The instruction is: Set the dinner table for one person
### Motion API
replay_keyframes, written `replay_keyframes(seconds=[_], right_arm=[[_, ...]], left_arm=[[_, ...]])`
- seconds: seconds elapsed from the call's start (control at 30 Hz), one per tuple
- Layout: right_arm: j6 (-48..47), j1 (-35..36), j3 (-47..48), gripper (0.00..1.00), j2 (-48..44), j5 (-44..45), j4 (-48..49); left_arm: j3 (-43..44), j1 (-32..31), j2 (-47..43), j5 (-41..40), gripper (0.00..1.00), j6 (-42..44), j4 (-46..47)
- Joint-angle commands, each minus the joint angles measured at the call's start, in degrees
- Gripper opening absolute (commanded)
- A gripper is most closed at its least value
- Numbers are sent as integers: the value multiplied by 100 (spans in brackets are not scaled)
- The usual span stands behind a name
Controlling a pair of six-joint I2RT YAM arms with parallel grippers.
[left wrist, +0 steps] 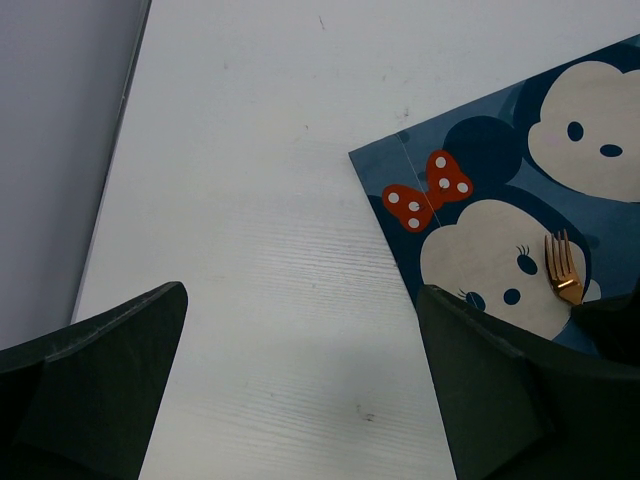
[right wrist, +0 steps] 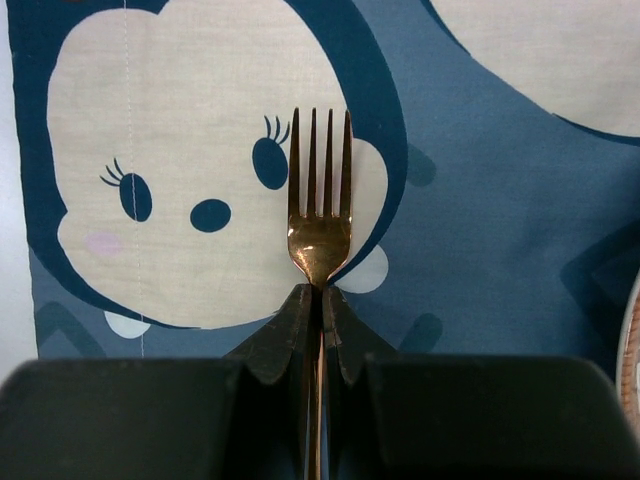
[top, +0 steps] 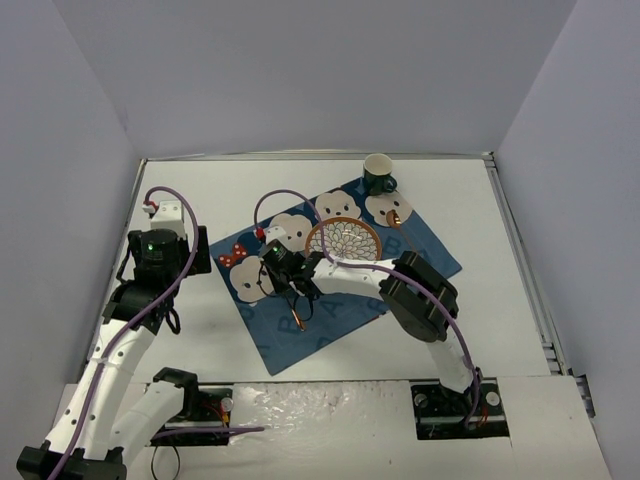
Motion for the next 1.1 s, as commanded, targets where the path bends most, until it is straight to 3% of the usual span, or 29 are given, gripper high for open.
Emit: replay_keyframes(seconds=[0.0, 0.63, 1.07], right_arm=[[2, 68, 324, 0, -79, 132, 104], [-99, 88, 389, 0, 151, 126, -19], [-128, 88, 146, 45, -593, 205, -19]], left_arm=[[112, 48, -52, -8, 97, -70, 290], [102, 48, -62, 89, 97, -44, 292], [101, 48, -38, 90, 97, -51, 292]])
